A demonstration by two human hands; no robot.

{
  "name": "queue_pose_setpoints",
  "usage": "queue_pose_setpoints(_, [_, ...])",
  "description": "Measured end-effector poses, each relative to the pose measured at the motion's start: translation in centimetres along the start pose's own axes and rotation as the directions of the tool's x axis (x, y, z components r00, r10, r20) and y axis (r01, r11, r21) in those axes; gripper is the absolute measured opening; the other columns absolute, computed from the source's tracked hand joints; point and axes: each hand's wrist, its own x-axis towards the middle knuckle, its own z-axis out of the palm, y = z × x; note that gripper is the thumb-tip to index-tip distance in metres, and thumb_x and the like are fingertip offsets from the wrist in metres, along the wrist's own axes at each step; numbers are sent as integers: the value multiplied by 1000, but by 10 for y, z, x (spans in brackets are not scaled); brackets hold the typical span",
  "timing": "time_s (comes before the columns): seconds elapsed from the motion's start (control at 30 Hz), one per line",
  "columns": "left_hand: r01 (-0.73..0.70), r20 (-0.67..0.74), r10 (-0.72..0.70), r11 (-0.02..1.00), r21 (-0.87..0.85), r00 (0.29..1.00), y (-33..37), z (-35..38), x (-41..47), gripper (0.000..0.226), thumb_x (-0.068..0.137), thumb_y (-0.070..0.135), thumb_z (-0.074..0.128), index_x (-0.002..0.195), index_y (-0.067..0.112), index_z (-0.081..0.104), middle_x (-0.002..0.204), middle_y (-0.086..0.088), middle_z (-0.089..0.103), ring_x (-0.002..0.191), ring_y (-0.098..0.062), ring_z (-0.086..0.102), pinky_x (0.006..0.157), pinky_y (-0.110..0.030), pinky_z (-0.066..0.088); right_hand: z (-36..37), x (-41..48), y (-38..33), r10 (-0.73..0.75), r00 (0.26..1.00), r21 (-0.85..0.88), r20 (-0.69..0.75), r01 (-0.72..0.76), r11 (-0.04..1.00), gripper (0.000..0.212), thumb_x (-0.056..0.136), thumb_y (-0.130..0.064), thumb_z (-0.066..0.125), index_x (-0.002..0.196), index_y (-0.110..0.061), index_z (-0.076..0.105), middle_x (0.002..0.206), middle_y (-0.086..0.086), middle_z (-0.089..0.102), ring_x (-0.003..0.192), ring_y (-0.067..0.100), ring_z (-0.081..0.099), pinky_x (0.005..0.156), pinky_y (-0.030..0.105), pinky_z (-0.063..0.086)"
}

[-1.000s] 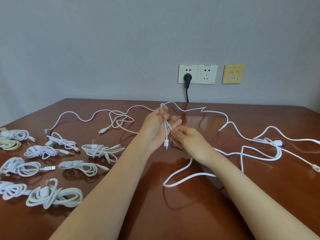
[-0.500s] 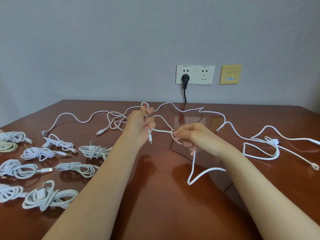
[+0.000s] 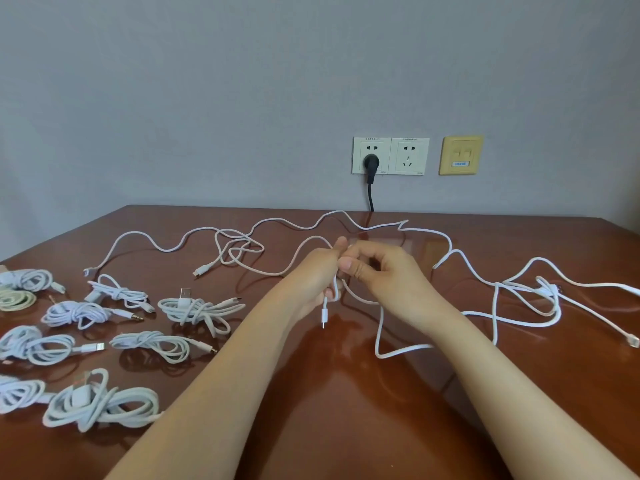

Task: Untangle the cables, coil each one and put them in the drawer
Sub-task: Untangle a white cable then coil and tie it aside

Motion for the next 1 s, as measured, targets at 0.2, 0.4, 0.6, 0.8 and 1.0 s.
queue_pose_setpoints(0.2, [37,138,-36,999,-7,990,-1,8,-7,53,95,58,21,70,18,45,54,3,31,38,-4,19,40,-16,16,-4,0,1,61,987,-35,-149,-67,997,16,83,-9,65,78,-15,50,60,-4,55,44,-6,48,48,8,35])
queue_pose_setpoints(0.4, [42,262,-75,991,127,962,-4,3,-8,50,97,52,26,106,9,50,66,0,42,41,-4,20,38,-13,19,-9,0,7,98,962,-242,-254,-162,957,37,74,-15,71,70,-21,35,50,-8,51,61,15,57,58,30,40])
queue_pose_setpoints(0.6, [48,431,-66,997,52,900,-2,-1,-13,38,100,41,29,105,13,54,56,4,49,42,-3,23,41,-12,20,-18,4,14,180,955,-255,-237,-240,937,35,72,-29,74,63,-20,41,61,-4,50,62,17,45,56,26,35])
queue_pose_setpoints(0.8, [9,423,-20,1000,30,906,-1,3,-14,23,99,14,34,85,10,52,54,2,50,38,-2,24,40,-13,20,-19,9,16,228,953,104,-198,-211,972,25,93,-16,53,69,-20,56,56,-2,53,53,9,49,61,25,40])
queue_pose_setpoints(1.0, [-116,332,98,993,35,938,-7,4,-10,30,102,12,30,80,11,50,53,5,50,51,-6,44,51,-19,30,-22,9,14,251,952,175,-176,-220,960,28,98,-8,39,75,-15,53,58,2,53,44,9,45,48,17,38])
